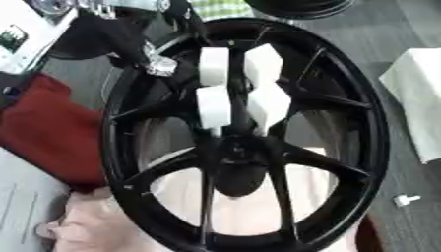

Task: Pull the pin out of the wheel hub.

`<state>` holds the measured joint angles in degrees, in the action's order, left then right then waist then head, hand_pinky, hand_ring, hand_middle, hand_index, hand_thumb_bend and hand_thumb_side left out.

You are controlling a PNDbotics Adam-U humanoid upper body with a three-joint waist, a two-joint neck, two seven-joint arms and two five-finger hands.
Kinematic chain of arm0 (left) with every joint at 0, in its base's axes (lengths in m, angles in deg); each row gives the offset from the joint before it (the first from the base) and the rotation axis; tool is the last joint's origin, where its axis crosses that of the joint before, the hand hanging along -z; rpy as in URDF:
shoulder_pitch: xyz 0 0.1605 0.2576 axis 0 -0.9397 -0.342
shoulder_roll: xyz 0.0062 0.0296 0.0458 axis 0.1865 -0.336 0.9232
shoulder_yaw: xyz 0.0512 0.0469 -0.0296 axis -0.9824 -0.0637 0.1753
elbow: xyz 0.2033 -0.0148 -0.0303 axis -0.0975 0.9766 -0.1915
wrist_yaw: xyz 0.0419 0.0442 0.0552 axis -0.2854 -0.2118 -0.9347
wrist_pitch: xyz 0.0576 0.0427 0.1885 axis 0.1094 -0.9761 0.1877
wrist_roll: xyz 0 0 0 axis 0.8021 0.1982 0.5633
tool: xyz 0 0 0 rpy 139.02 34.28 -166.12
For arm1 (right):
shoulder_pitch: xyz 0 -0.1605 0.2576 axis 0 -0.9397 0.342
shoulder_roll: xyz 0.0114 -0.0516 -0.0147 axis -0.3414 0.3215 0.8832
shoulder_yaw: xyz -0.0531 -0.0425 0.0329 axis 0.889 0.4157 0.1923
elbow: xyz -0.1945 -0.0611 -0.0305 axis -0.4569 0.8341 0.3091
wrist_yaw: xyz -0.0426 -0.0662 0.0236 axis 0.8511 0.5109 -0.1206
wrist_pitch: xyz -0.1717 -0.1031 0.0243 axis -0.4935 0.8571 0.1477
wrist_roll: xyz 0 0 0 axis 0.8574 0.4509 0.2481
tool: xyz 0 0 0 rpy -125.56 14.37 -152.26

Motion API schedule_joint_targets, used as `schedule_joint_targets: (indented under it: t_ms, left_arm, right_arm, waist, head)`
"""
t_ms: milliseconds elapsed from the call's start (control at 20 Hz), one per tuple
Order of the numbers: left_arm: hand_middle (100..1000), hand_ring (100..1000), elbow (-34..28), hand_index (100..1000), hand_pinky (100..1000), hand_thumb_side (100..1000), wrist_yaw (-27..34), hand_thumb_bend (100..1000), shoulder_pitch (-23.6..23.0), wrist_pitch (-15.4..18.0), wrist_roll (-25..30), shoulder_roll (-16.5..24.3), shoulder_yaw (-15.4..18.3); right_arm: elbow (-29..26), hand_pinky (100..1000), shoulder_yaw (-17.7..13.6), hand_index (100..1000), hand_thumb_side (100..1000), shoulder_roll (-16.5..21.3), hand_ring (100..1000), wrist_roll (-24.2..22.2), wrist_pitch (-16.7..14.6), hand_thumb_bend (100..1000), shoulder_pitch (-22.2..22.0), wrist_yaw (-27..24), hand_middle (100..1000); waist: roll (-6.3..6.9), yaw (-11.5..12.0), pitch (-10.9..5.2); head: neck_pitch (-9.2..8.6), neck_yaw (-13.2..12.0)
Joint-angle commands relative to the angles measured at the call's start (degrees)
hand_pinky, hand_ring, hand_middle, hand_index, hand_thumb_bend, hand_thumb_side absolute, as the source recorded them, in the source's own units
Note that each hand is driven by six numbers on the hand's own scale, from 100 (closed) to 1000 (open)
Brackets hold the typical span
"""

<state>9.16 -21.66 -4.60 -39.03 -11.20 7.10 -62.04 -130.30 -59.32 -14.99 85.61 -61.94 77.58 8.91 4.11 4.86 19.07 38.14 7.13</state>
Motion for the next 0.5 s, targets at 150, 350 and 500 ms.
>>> schedule_joint_targets:
  t_ms: [150,350,500]
  left_arm:
    - [772,842,0.4,904,867,658,-2.2,338,1.7,0.5,-2.4,0.2,1.2]
    - [769,839,1.4,902,863,690,-2.6,304,1.7,0.2,-3.0,-0.5,1.3]
    - [767,837,2.0,900,860,720,-2.4,288,1.7,-0.4,-2.2,-0.9,1.1]
  right_arm:
    - [-0.4,868,0.1,776,569,0.9,963,-0.3,-0.1,100,0.6,-0.5,707]
    - [-0.4,869,0.3,777,568,0.9,963,-0.5,-0.1,100,0.8,-0.6,707]
    - [-0.4,869,0.3,777,569,0.9,963,-0.5,-0.1,100,0.9,-0.6,707]
  waist:
    - [0.56,-0.4,-0.15]
    - [0.68,-0.7,0.05]
    - [0.78,-0.9,0.23]
  head:
    - [-1.06,-0.6]
    - [-1.16,-0.8]
    - [-1.16,-0.9]
